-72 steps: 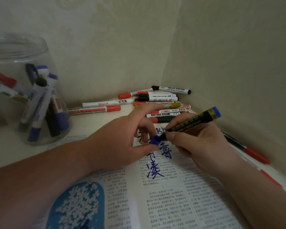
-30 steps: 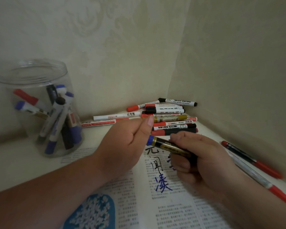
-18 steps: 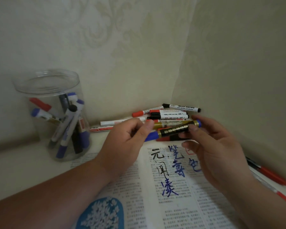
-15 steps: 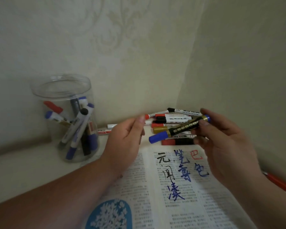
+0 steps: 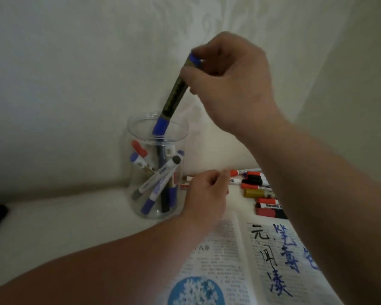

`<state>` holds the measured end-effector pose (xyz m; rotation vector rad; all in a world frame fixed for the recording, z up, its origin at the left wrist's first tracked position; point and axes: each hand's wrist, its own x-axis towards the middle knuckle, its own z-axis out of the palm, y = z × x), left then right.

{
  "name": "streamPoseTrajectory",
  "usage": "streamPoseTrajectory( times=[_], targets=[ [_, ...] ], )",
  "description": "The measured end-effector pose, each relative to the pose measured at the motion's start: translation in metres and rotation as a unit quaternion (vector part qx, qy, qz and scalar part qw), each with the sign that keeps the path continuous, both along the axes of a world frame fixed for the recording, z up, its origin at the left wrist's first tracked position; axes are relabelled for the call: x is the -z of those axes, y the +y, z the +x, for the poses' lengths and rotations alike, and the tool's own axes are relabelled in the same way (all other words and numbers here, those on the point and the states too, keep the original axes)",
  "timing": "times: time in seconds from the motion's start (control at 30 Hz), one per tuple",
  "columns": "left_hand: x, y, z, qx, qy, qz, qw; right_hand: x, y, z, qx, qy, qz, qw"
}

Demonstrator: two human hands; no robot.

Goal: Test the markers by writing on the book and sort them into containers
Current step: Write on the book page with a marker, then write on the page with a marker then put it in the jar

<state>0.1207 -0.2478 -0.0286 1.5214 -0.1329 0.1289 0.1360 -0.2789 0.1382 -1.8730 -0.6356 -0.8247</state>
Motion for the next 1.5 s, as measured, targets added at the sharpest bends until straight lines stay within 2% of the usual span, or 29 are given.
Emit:
streamPoseTrajectory(
  times=[0.1, 0.2, 0.3, 0.4, 0.5, 0.6, 0.67, 0.73, 0.77, 0.83, 1.07, 1.17, 1.33, 1.4, 1.5],
  targets=[
    [0.0, 0.0, 0.003, -0.01, -0.007, 0.023, 1.0, 0.014, 0.014, 0.017, 0.029, 0.056, -0.107, 0.992],
    [-0.001, 0.0, 0.004, -0.007, -0.013, 0.029, 0.999, 0.025, 0.019, 0.021, 0.041, 0.107, -0.222, 0.968],
    [0.0, 0.001, 0.005, -0.01, -0.027, 0.037, 0.999, 0.029, 0.018, 0.021, 0.033, 0.134, -0.282, 0.949],
    [0.003, 0.001, 0.006, -0.008, -0.028, 0.022, 0.999, 0.028, 0.013, 0.014, 0.008, 0.111, -0.253, 0.961],
    [0.004, 0.001, 0.007, -0.005, -0.008, -0.006, 1.0, 0.028, -0.016, 0.008, 0.034, 0.04, -0.141, 0.989],
    [0.005, 0.0, 0.009, -0.008, 0.006, -0.018, 1.0, 0.042, -0.074, -0.001, 0.11, 0.088, -0.112, 0.984],
    [0.006, -0.002, 0.01, -0.017, -0.013, 0.006, 1.0, 0.061, -0.118, -0.012, 0.179, 0.188, -0.194, 0.946],
    [0.008, -0.002, 0.01, -0.028, -0.032, 0.036, 0.998, 0.08, -0.157, -0.029, 0.24, 0.274, -0.309, 0.878],
    [0.008, -0.003, 0.01, -0.031, -0.042, 0.052, 0.997, 0.088, -0.172, -0.038, 0.255, 0.298, -0.355, 0.848],
    [0.008, -0.005, 0.008, -0.034, -0.062, 0.086, 0.994, 0.104, -0.191, -0.051, 0.259, 0.313, -0.402, 0.82],
    [0.009, -0.011, 0.002, -0.039, -0.133, 0.177, 0.974, 0.146, -0.215, -0.051, 0.212, 0.287, -0.381, 0.853],
    [0.01, -0.015, -0.003, -0.035, -0.157, 0.239, 0.958, 0.146, -0.218, -0.048, 0.201, 0.299, -0.398, 0.843],
    [0.009, -0.02, -0.011, 0.007, -0.188, 0.293, 0.937, 0.148, -0.221, -0.044, 0.181, 0.313, -0.428, 0.828],
    [0.01, -0.02, -0.012, 0.026, -0.213, 0.316, 0.924, 0.148, -0.222, -0.043, 0.171, 0.291, -0.432, 0.836],
    [0.008, -0.019, -0.014, 0.049, -0.27, 0.374, 0.886, 0.148, -0.221, -0.047, 0.148, 0.25, -0.409, 0.865]
  ],
)
